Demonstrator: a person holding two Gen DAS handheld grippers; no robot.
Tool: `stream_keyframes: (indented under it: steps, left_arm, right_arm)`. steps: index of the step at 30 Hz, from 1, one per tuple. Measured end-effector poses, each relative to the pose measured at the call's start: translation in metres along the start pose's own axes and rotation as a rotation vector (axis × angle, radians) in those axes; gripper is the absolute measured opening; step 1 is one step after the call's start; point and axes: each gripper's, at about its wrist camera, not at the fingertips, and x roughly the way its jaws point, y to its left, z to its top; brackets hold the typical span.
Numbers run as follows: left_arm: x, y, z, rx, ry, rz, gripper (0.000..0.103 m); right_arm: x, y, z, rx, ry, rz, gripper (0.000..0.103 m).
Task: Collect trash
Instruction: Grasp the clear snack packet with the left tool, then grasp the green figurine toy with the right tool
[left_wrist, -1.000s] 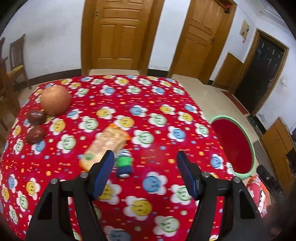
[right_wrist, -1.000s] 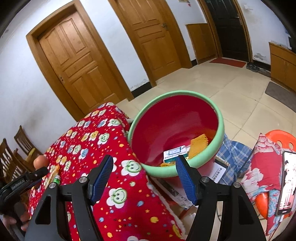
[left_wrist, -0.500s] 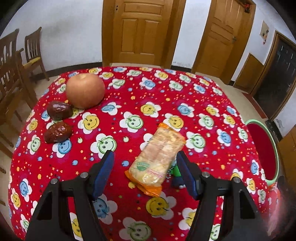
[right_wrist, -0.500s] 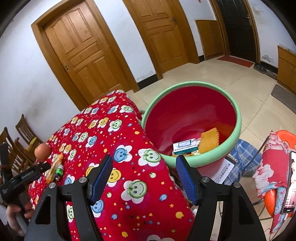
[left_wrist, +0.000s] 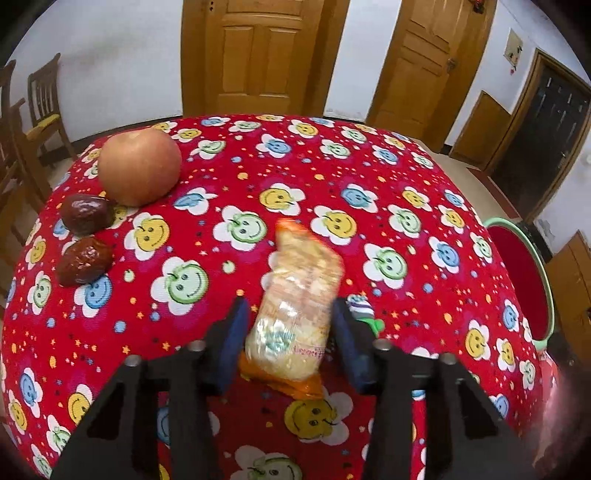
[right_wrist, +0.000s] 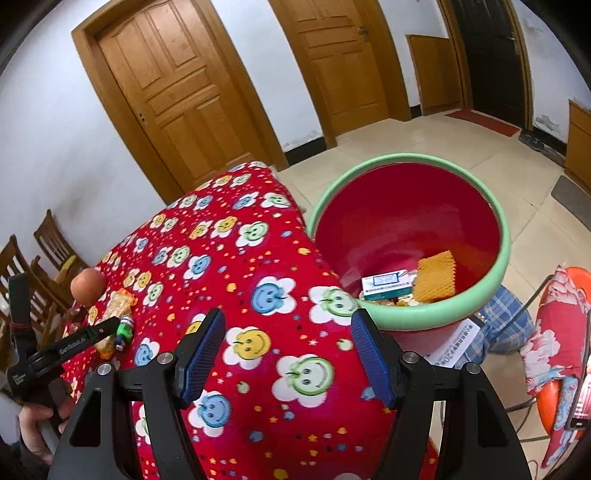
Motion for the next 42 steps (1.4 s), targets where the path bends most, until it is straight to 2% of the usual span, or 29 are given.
stream_keyframes:
  steps: [5, 12, 17, 24, 38, 40, 42]
  left_arm:
    - [-0.006, 0.002, -0.003, -0.011, -0.003, -0.009, 0.041]
    - [-0.031, 0.017, -0.006, -0.071, -0.048, -0.018, 0.041]
    - [-0.046, 0.033, -0.012, -0.124, -0.065, 0.007, 0.041]
    - [-0.056, 0.057, -0.020, -0.188, -0.070, 0.026, 0.041]
    - [-0.066, 0.082, -0.031, -0.238, -0.098, 0.041, 0.041]
    - [-0.066, 0.085, -0.032, -0.244, -0.097, 0.038, 0.041]
    - [-0.065, 0.086, -0.033, -0.246, -0.096, 0.037, 0.041]
  right_arm:
    - [0.001, 0.017, 0.000, -0.037, 0.004, 0.024, 0.072]
    - [0.006, 0.045, 0.002, -0.082, 0.013, 0.070, 0.072]
    - [0.015, 0.072, -0.001, -0.123, 0.033, 0.114, 0.072]
    - [0.027, 0.107, -0.005, -0.181, 0.058, 0.158, 0.072]
    - [0.059, 0.163, -0.021, -0.289, 0.133, 0.226, 0.071]
    - [0.064, 0.170, -0.024, -0.305, 0.143, 0.233, 0.066]
    - [0.070, 0.175, -0.026, -0.319, 0.158, 0.234, 0.056]
